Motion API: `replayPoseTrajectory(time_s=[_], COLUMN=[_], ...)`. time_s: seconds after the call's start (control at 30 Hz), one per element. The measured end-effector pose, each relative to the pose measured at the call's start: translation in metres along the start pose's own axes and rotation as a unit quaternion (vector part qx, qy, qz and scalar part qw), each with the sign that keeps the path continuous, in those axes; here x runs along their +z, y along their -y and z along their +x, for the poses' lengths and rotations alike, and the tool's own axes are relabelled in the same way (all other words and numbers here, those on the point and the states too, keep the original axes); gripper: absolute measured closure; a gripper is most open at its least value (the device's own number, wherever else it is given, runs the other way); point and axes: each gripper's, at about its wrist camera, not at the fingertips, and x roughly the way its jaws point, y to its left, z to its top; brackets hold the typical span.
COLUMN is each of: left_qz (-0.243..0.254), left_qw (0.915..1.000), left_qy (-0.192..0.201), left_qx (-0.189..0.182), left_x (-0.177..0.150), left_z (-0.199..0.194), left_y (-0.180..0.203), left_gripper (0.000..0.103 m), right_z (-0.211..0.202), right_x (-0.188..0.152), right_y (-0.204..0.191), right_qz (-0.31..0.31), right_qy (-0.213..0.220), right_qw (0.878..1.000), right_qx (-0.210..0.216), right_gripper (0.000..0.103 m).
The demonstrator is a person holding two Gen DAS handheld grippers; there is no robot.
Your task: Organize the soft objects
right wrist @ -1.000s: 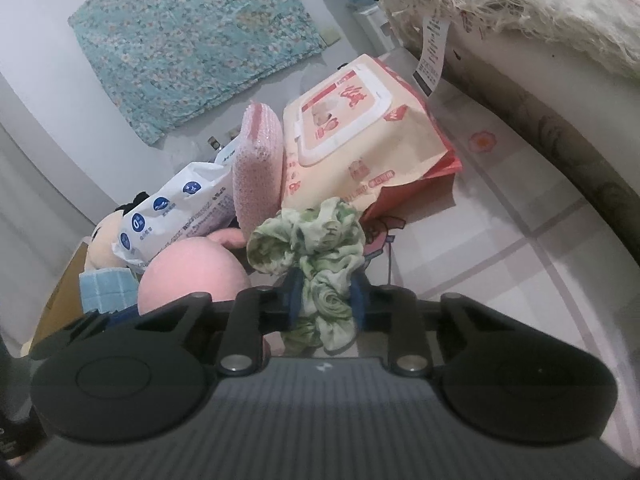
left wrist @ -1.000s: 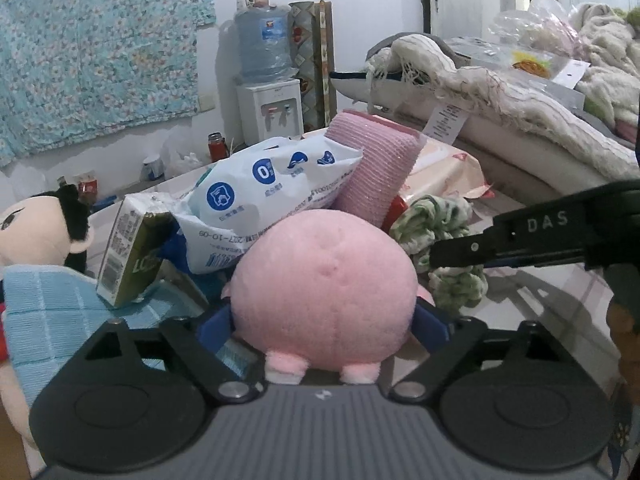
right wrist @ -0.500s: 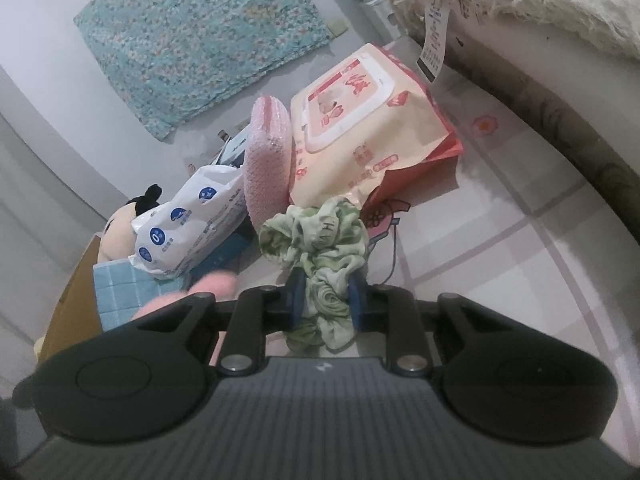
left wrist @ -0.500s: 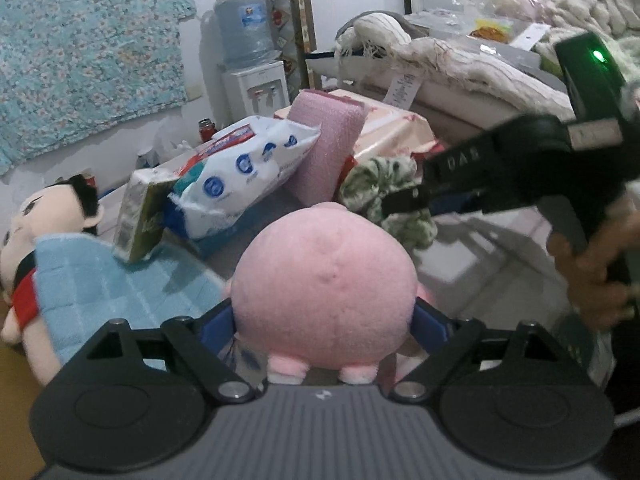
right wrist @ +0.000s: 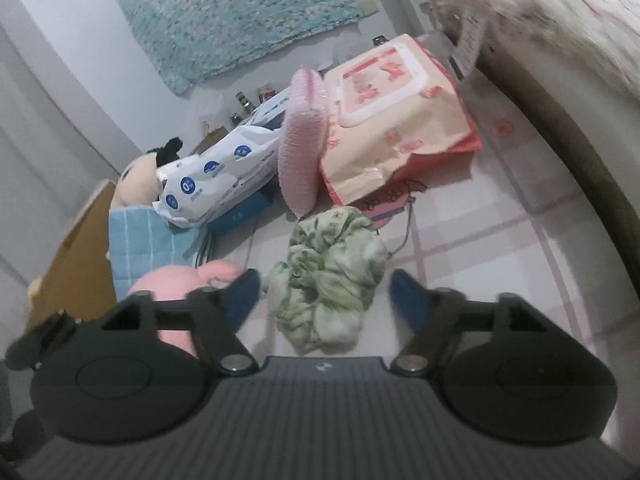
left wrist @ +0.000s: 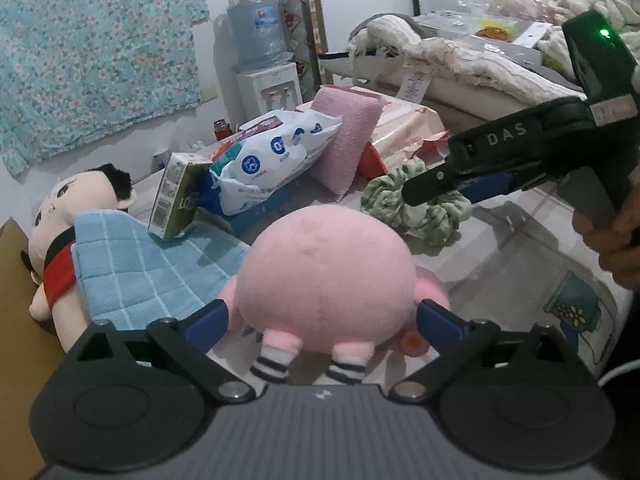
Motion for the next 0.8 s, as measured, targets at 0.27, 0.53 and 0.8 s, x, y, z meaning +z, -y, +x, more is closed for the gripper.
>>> replayPoseTrajectory(time_s=[0.27,0.53,0.8], left_qz=[-0.048,-0.108,-0.104], left_qw=[0.9986,0.9930,0.9938], left_qy=[-0.015,-0.017,-0.011], left_qx=[-0.016,-0.046,-0.038], left_x=[0.004,0.002,0.001], left_z=[0.018,0.032,0.026], left_y=[-0.008,-0.019,-0.018], left_gripper=[0.000,0.016,0.024], right_z=[0.012,0.012,0.009], right_x=[-0.001,-0.002,-0.002], right_y=[-0.016,-0.007,-0.004], right_qz=[-0.063,-0.043,-0.025], right_qy=[0.013,0.014,0.027], right_qw=[0.997,0.998,0.999], right_qx=[-0.035,-0.031,-0.035], right_gripper=[0.053,0.080,0.081])
